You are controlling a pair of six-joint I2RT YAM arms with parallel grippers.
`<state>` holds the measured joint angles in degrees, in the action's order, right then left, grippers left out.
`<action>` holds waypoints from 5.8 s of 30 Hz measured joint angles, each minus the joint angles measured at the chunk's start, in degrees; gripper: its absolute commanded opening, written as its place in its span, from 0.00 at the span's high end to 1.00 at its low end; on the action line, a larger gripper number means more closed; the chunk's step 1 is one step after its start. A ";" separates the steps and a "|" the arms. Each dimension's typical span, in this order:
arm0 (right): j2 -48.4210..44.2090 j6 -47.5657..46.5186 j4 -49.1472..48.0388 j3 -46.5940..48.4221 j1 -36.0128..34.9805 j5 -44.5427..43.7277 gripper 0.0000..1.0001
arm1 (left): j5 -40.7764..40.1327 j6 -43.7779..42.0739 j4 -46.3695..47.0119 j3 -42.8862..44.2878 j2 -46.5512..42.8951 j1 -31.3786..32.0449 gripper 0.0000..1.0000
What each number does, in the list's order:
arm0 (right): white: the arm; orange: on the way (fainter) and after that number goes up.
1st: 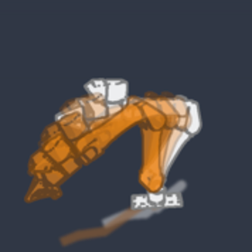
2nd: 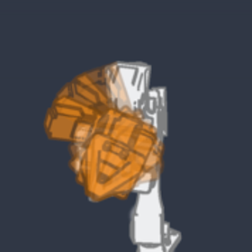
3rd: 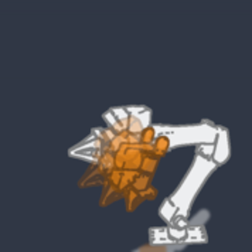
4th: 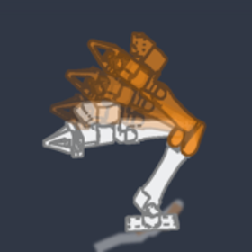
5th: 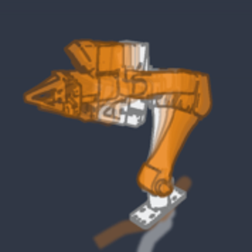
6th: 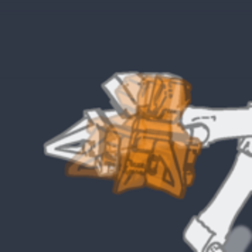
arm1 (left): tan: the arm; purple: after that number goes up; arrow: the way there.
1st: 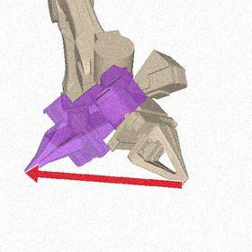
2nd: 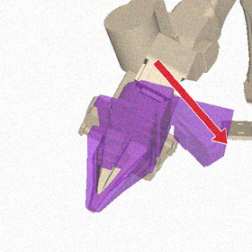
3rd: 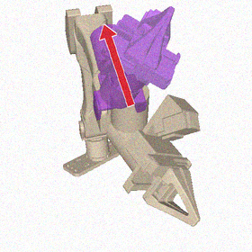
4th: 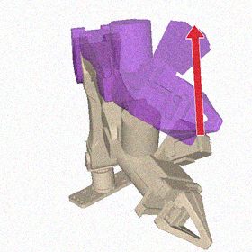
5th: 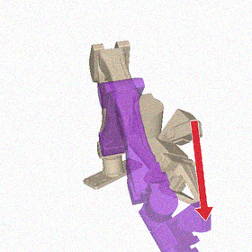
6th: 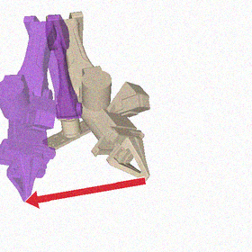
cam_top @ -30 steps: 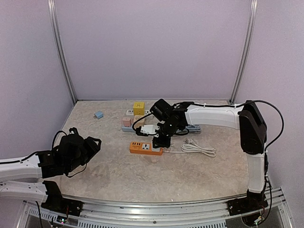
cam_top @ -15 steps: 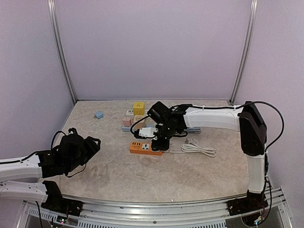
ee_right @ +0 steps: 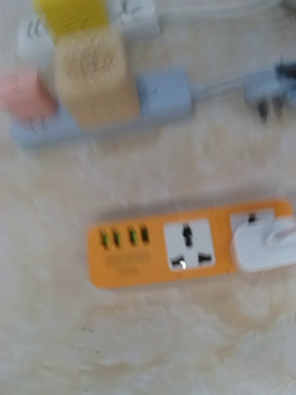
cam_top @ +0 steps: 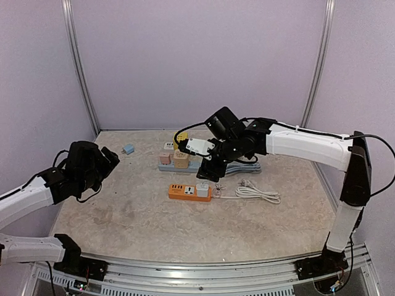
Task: Insert the plug
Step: Press the plug into the socket slot, then pick up the plug at the center of the board, then pass from the left arm to the right
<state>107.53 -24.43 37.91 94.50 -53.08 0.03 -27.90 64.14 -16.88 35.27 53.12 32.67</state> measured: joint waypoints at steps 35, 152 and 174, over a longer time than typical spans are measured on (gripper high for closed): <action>-34.60 26.84 -17.64 -33.55 0.70 -7.61 0.00 | 20.06 -31.39 -15.96 70.47 77.29 -28.02 0.01; -41.38 21.33 -32.04 -45.09 -5.35 -4.50 0.00 | 34.77 -30.53 -12.57 52.11 55.80 -14.21 0.52; -39.71 30.60 -48.11 -47.60 -5.35 -6.75 0.08 | 28.76 -26.56 2.45 42.71 41.92 13.68 0.48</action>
<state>67.81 6.17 -10.20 46.89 -58.43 -6.72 0.86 37.58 -14.44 77.97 95.04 46.35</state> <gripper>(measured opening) 0.917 0.574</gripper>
